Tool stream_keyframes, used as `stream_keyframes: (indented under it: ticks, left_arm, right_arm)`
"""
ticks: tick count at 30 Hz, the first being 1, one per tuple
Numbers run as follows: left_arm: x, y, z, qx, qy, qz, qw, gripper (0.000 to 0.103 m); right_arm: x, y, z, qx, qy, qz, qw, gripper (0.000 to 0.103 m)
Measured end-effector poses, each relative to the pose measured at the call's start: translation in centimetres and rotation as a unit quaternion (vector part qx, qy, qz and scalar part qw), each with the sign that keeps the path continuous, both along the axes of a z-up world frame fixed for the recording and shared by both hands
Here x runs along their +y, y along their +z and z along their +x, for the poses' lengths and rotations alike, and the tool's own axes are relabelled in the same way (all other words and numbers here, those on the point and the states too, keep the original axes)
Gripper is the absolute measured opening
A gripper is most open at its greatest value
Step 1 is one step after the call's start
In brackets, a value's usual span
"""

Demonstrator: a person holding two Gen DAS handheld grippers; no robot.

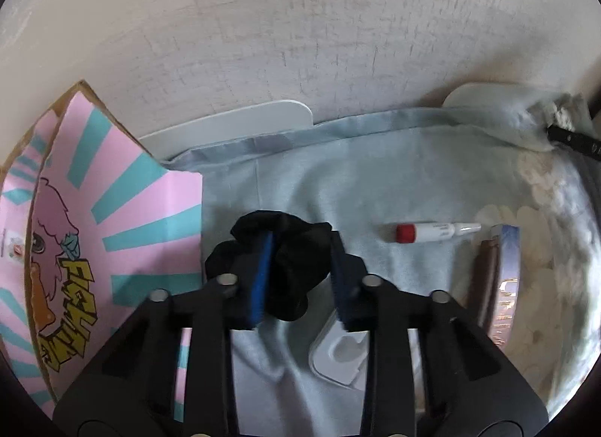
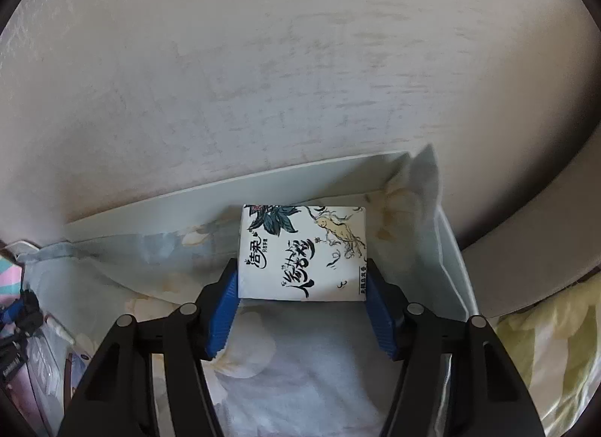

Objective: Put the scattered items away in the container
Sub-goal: 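Carry the scrunchie and tissue pack into the striped box and open both tools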

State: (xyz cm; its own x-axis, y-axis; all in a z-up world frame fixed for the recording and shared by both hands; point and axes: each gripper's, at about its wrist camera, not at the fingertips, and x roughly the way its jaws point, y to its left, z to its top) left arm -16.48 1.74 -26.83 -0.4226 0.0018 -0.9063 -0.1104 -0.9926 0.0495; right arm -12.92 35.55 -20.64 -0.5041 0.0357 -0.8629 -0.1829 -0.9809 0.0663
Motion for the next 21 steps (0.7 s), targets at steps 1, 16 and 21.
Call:
stream_keyframes:
  ticks: [1,16,21]
  left_arm:
    - [0.2,0.2,0.2,0.002,-0.003,-0.006,1.0,0.011]
    - [-0.3,7.3,4.5,0.054,0.001,0.066,0.9963,0.005]
    - [-2.7,10.6,4.3,0.082,0.0,0.089,0.9926,0.005]
  right_arm:
    - [0.2,0.1,0.3,0.003,-0.003,-0.002,1.0,0.057]
    - [0.5,6.1,6.9,0.061,0.005,-0.003,0.998,0.057]
    - [-0.6,9.6,10.4,0.083,0.03,-0.02,0.996,0.057]
